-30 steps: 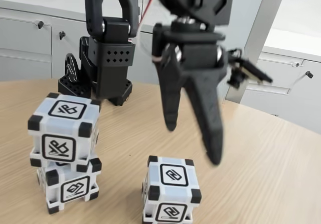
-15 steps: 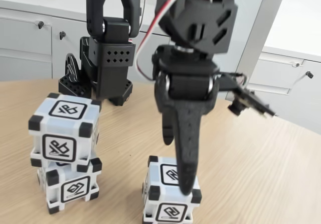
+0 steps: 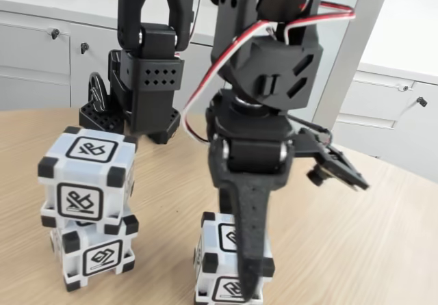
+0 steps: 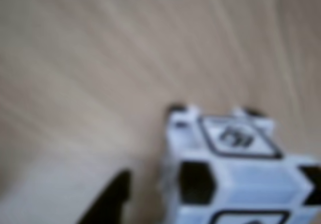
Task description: Stack cubes from left to right.
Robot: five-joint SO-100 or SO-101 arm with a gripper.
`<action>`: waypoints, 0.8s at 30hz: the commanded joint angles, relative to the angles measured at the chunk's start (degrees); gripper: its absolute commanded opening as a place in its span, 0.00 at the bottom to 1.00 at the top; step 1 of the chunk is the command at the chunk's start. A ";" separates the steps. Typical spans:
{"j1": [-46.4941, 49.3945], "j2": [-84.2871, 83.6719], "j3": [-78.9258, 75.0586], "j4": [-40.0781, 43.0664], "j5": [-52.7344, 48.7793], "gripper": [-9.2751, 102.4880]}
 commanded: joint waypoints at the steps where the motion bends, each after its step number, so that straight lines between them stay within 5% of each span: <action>1: 0.26 0.09 -1.41 -2.46 -0.62 0.49; 24: 0.53 -5.54 -1.32 -3.16 5.10 0.34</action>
